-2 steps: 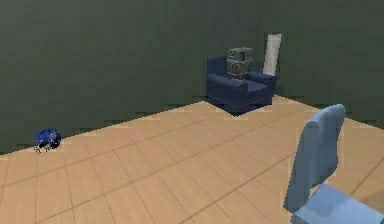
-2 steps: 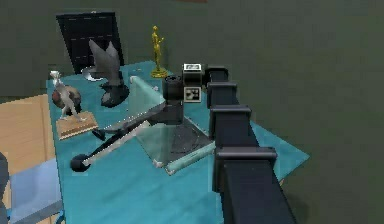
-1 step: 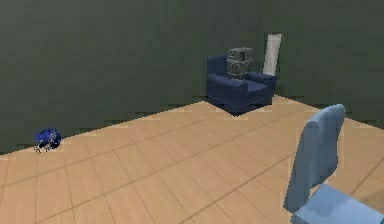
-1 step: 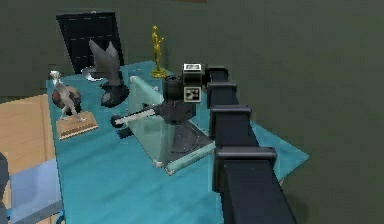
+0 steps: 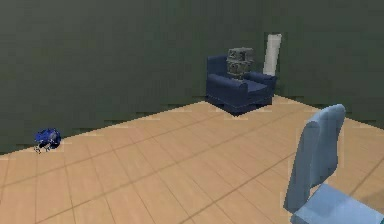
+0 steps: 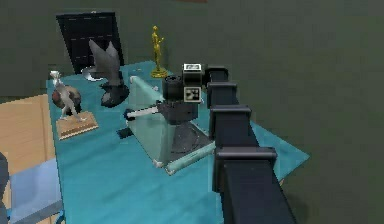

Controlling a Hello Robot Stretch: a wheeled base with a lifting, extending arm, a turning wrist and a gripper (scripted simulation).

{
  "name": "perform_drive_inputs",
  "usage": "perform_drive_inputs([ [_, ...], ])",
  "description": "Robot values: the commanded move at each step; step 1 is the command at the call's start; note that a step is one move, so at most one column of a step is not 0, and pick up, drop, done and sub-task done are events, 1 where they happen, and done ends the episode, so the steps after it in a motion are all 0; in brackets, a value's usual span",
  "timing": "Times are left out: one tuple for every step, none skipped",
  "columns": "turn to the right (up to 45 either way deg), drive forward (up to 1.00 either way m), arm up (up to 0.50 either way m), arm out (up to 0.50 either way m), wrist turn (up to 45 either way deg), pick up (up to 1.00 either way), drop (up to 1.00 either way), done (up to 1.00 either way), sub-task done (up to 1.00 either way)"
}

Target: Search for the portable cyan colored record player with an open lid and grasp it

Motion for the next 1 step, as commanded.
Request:
perform_drive_inputs([
  [0.0,0.00,-0.22,0.00,0.0,0.00,0.00,0.00,0.00],
])
